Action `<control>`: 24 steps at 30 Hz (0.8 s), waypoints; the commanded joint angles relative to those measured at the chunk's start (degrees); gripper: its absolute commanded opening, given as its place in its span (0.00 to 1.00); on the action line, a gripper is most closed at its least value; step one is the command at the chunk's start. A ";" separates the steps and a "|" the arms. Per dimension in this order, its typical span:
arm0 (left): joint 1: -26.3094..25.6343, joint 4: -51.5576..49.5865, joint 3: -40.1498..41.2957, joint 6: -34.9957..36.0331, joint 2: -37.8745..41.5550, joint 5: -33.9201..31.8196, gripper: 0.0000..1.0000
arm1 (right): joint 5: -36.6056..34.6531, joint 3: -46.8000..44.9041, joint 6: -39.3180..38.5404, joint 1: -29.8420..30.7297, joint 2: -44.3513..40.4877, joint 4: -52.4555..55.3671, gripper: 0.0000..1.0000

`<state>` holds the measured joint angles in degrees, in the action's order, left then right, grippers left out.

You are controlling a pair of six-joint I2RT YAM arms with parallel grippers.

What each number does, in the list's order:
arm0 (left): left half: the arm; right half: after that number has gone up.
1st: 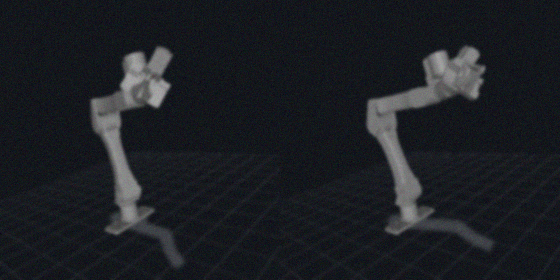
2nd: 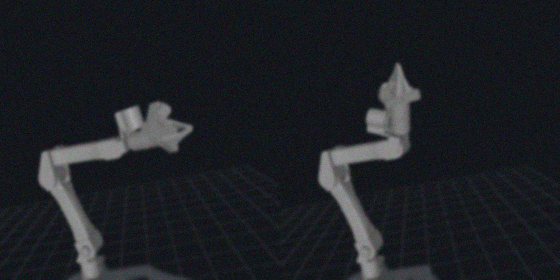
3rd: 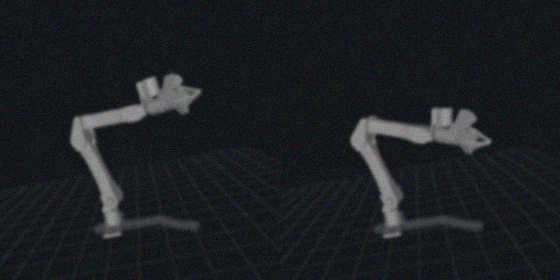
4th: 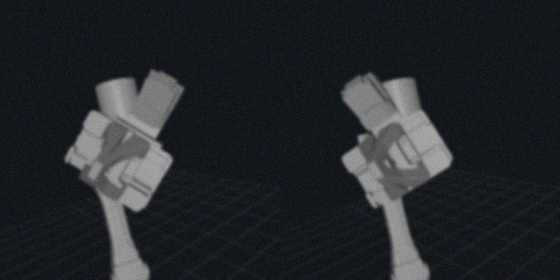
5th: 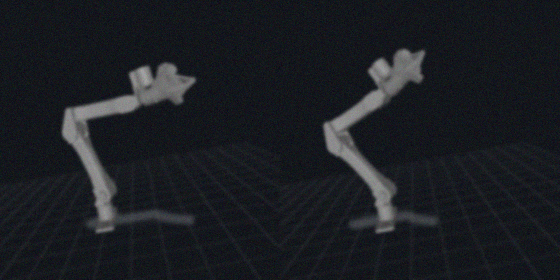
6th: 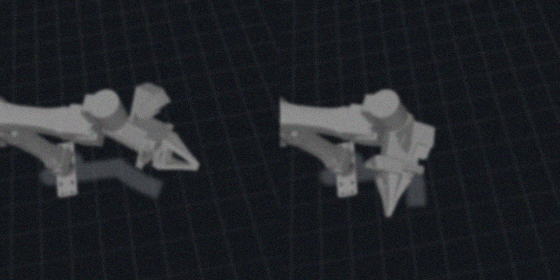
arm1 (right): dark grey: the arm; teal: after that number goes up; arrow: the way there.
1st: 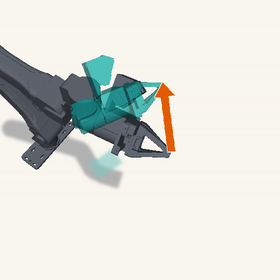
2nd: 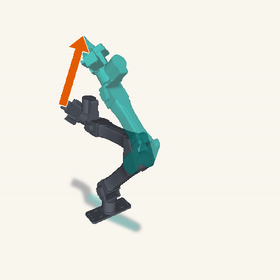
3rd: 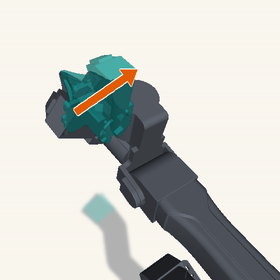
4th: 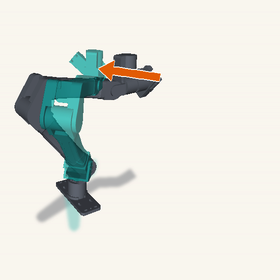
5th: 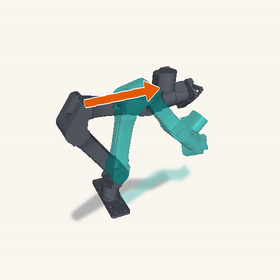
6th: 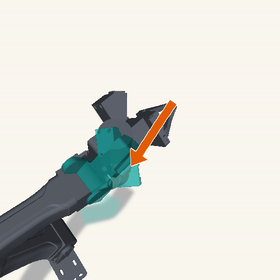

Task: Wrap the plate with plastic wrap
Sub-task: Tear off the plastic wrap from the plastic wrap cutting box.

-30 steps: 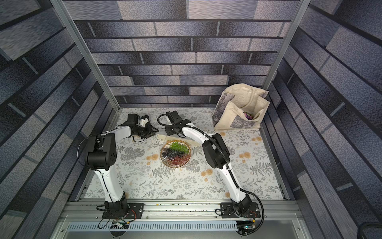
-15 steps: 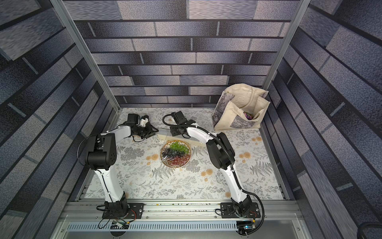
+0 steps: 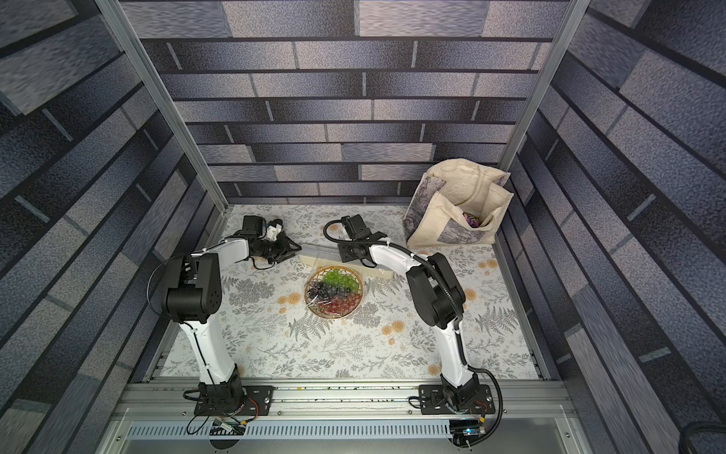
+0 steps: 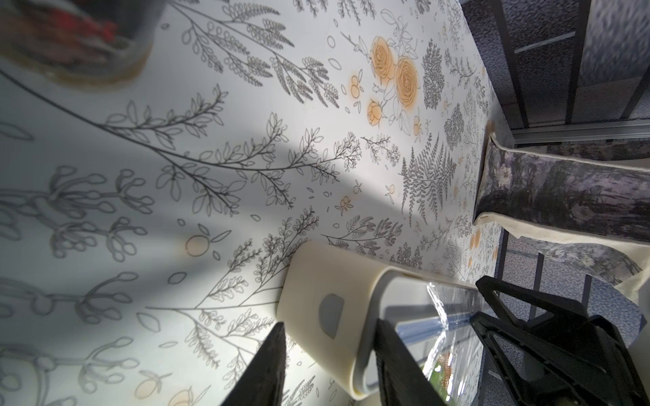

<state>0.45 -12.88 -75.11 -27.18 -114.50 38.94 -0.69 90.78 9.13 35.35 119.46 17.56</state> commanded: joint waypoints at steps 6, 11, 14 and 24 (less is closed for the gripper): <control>-0.10 -6.46 1.02 1.61 -3.54 -9.03 0.44 | -4.40 -10.45 -1.79 -3.74 -6.74 2.00 0.50; -0.09 -6.63 1.22 1.43 -3.21 -10.02 0.44 | -5.20 -14.64 -1.66 -5.57 -9.70 1.51 0.50; -0.10 -6.59 1.20 1.39 -3.18 -10.20 0.44 | -5.54 -16.88 -1.50 -6.99 -11.39 1.55 0.50; -0.10 -6.80 1.06 0.77 -2.87 -10.99 0.44 | -7.96 -24.65 -1.66 -11.36 -17.33 1.60 0.51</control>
<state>0.45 -13.39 -75.40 -27.18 -114.48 38.26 -4.14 68.93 8.43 25.98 102.94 14.72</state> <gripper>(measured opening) 0.443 0.510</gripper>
